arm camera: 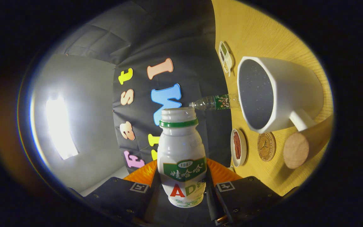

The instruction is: Take the bottle from table, then pour the juice into the cup, finally place the bottle on the coaster

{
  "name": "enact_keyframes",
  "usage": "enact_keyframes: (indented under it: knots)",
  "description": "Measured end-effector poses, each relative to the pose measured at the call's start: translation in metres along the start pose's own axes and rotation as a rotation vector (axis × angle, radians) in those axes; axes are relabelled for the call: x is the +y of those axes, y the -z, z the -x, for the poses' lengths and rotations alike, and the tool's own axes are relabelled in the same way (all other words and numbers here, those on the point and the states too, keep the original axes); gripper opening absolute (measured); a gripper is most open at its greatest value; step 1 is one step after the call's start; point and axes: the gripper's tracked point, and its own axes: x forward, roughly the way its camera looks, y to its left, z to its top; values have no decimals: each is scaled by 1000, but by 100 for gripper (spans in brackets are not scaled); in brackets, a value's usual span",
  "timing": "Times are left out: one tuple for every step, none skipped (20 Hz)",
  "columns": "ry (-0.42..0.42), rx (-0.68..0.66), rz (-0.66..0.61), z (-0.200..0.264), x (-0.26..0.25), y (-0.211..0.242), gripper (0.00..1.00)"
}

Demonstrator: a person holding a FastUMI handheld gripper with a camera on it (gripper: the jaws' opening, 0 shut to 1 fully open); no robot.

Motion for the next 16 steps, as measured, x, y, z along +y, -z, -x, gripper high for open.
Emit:
enact_keyframes:
  knots:
    - [-2,-2,-7,-1,0,-1,63]
    - [-4,-2,-12,-2,1,-1,63]
    - [-5,1,-11,-2,1,1,63]
    - [-3,1,-7,-2,0,1,64]
    - [-1,4,-6,-1,0,1,64]
    - [-3,3,-9,-1,0,1,64]
    - [-4,3,-12,-1,1,1,63]
    - [-5,4,-14,-1,1,1,64]
    - [-5,6,-17,-2,1,1,64]
    - [-4,6,-20,-2,1,2,64]
    - [-4,6,-23,-1,2,4,63]
    - [-5,4,-27,-1,2,4,64]
    - [-6,4,-33,0,2,5,64]
    - [-9,4,-37,0,4,5,64]
    - [-12,6,-39,-1,5,6,64]
    - [-14,7,-39,-1,5,7,63]
